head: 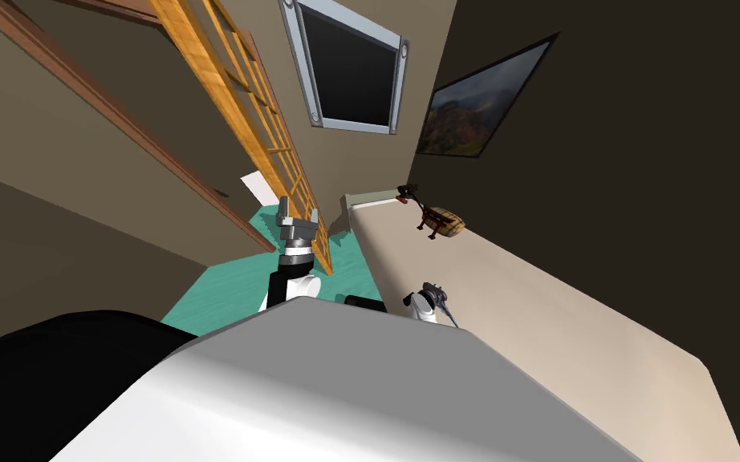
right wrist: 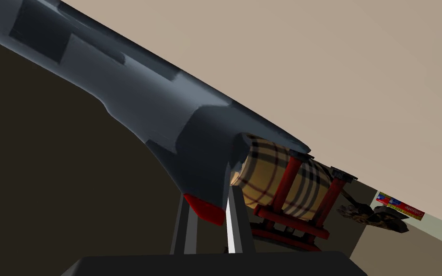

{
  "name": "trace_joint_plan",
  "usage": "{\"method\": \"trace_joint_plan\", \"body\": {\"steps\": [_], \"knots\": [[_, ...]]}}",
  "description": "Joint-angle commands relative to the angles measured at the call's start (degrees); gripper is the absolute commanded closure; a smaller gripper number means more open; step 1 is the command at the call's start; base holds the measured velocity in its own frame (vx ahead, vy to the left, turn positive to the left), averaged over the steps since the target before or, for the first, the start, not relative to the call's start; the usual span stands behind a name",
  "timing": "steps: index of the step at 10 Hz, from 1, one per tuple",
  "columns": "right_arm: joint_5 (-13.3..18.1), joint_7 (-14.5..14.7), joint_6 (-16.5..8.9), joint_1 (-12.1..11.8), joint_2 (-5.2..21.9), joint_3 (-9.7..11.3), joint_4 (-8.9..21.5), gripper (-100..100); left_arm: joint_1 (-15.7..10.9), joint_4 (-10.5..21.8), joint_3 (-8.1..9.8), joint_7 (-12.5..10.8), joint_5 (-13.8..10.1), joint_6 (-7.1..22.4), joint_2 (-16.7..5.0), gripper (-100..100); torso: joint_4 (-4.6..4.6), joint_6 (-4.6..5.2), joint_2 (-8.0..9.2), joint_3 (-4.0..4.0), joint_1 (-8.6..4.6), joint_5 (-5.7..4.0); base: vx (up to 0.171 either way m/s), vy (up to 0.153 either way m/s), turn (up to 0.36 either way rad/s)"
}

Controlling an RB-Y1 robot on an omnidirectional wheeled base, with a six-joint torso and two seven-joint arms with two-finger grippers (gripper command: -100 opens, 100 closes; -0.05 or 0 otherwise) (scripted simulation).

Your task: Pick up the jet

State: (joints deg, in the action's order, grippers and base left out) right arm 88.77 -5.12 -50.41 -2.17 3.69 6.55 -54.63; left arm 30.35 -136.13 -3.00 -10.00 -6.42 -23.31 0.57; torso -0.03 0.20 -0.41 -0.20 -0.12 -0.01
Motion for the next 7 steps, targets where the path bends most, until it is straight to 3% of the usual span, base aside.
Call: {"method": "trace_joint_plan", "body": {"steps": [1, 2, 3, 4, 5, 6, 7], "knots": [[2.86, -0.49, 2.86, -0.42, -0.41, -1.56, -0.40, 100, 0.00, 0.00, 0.00, 0.00, 0.00, 0.00, 0.00, 0, 0.00, 0.00, 0.00, 0.00, 0.00, 0.00, 0.098, 0.085, -0.424], [4.57, -0.49, 4.51, -0.42, -0.41, -1.56, -0.40, 100, 0.00, 0.00, 0.00, 0.00, 0.00, 0.00, 0.00, 0, -0.02, -0.02, -0.08, -0.05, 0.11, 0.02, 0.040, 0.060, -0.222], [6.11, -0.49, 4.51, -0.42, -0.41, -1.56, -0.40, 100, -0.01, 0.00, -0.01, 0.00, 0.00, 0.00, 0.00, 0, 0.01, -0.09, 0.02, 0.00, 0.06, -0.01, 0.005, 0.024, -0.009], [7.96, -1.46, 7.04, -1.28, -1.40, -4.41, -1.38, 100, -0.02, 0.00, -0.01, 0.00, 0.00, 0.00, 0.00, 0, 0.06, -0.15, 0.11, 0.07, -0.04, -0.03, 0.064, 0.075, -0.350], [9.70, -1.46, 8.53, -1.28, -1.40, -4.57, -1.38, 100, 0.00, 0.00, 0.00, 0.00, 0.00, 0.00, 0.00, 0, -0.01, 0.02, 0.03, 0.01, 0.09, 0.02, 0.101, 0.100, -0.476], [11.42, -1.46, 10.22, -1.28, -1.40, -4.57, -1.38, 100, 0.00, 0.00, 0.00, 0.00, 0.00, 0.00, 0.00, 0, -0.02, -0.01, -0.08, -0.05, 0.15, 0.03, 0.049, 0.059, -0.129], [13.29, -1.46, 10.33, -1.28, -1.40, -4.57, -1.38, 100, -0.02, 0.00, -0.01, 0.00, 0.00, 0.00, 0.00, 0, 0.02, -0.16, -0.03, -0.01, 0.06, -0.03, 0.002, 0.010, 0.054]]}}
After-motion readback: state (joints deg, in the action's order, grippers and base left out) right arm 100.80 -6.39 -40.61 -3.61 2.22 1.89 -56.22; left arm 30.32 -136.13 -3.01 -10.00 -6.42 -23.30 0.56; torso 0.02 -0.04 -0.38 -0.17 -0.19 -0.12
